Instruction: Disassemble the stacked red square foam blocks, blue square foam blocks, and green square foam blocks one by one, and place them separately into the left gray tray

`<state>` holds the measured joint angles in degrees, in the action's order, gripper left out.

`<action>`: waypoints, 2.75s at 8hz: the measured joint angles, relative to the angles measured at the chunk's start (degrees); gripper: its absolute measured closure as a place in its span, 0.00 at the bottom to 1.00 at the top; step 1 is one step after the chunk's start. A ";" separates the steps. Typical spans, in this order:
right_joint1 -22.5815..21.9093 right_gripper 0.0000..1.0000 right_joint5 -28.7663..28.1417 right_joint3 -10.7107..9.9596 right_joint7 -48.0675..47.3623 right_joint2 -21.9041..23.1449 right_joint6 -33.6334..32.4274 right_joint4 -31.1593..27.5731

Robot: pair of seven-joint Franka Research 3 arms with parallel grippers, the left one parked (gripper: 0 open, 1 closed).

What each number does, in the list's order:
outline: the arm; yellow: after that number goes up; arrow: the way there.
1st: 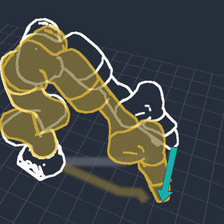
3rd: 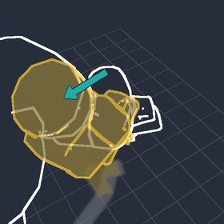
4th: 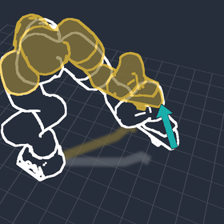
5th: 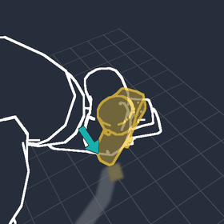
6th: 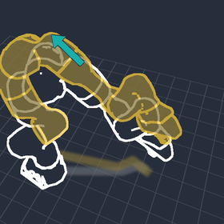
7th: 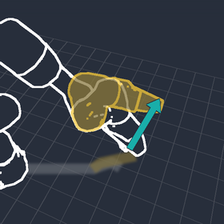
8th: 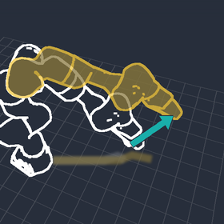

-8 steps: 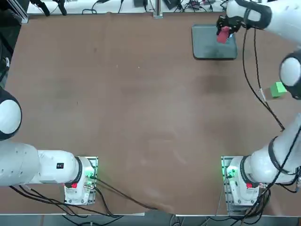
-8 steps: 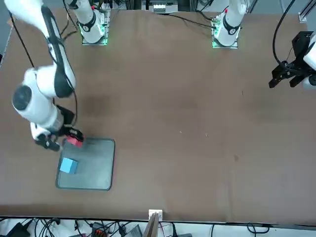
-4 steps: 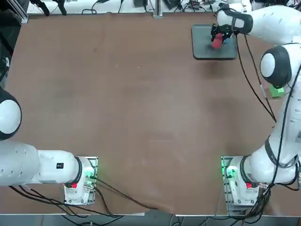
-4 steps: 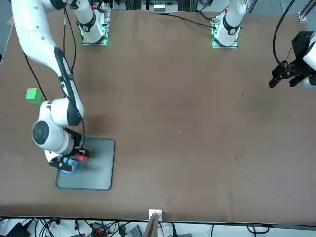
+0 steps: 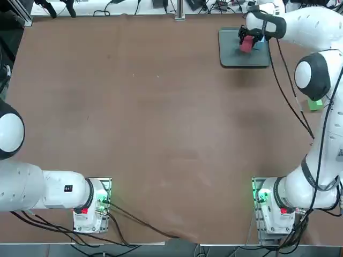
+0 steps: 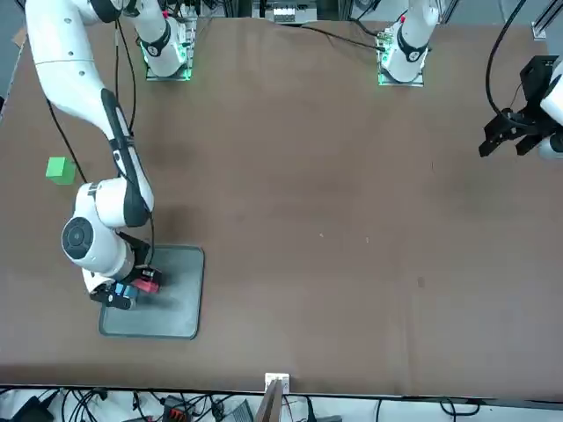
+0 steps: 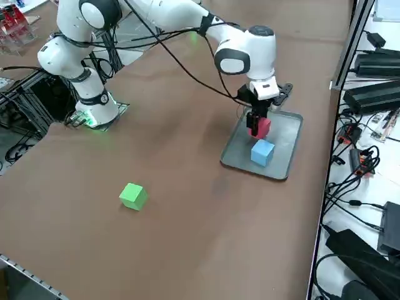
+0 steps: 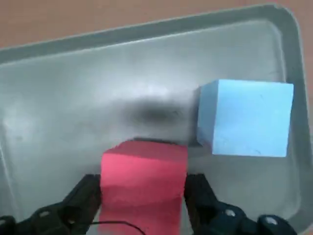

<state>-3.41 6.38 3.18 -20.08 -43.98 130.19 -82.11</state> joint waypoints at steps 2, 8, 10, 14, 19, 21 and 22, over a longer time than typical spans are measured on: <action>-0.09 0.00 0.60 0.00 0.00 0.06 0.05 0.45; 0.35 0.00 0.33 -1.19 -4.28 16.34 -30.16 3.07; 1.87 0.00 0.39 -6.15 -14.36 19.68 -38.51 2.29; 5.21 0.00 0.17 -19.09 -31.10 19.46 -36.01 -4.97; 18.41 0.00 -0.08 -20.68 -29.94 31.60 0.45 -40.57; 22.82 0.00 -0.09 -20.70 -26.98 33.75 5.62 -47.47; 23.74 0.00 -0.09 -20.69 -26.59 33.97 6.47 -48.38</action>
<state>20.33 6.29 -17.51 -46.67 -10.00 136.65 -130.49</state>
